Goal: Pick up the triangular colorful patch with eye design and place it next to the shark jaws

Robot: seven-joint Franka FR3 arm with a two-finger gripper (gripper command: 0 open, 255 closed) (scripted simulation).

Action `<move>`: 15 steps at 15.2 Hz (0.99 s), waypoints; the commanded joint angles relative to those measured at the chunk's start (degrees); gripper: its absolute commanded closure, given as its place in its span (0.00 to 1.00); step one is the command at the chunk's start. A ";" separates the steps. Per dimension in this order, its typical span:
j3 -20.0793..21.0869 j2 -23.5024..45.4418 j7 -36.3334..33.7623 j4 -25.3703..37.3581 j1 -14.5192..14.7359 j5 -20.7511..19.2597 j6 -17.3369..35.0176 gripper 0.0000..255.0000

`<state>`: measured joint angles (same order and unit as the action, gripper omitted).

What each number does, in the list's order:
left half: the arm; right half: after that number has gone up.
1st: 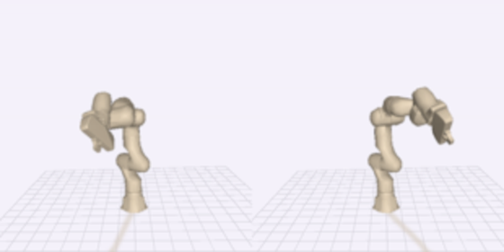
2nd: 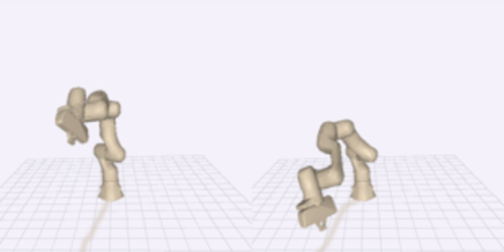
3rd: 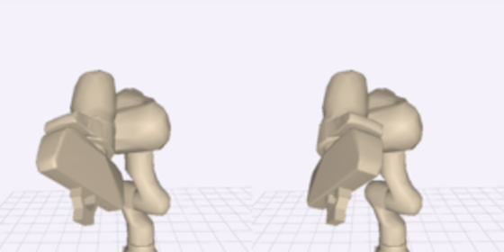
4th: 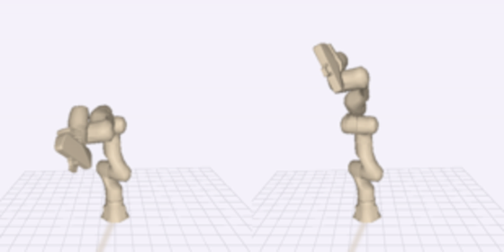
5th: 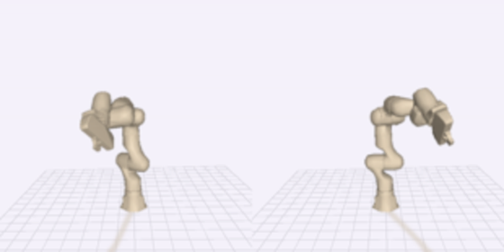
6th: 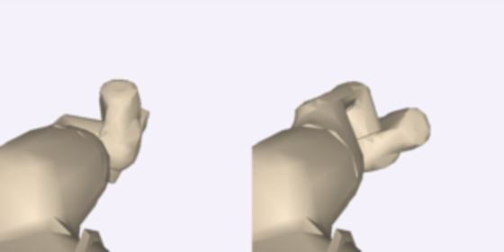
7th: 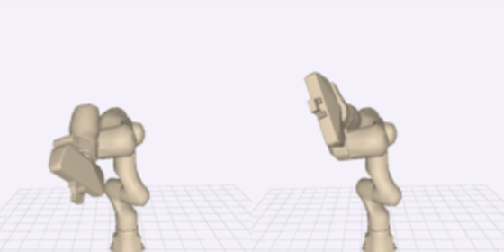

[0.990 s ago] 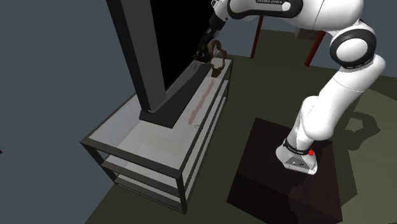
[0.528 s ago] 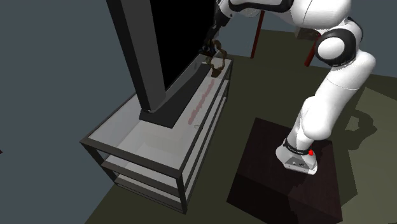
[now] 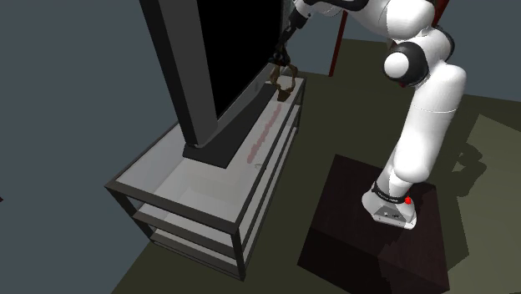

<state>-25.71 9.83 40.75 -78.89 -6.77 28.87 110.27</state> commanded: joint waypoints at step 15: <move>-0.45 2.10 7.04 -6.47 -1.91 3.69 6.17 1.00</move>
<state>-26.21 12.23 47.50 -84.32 -8.84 32.54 115.63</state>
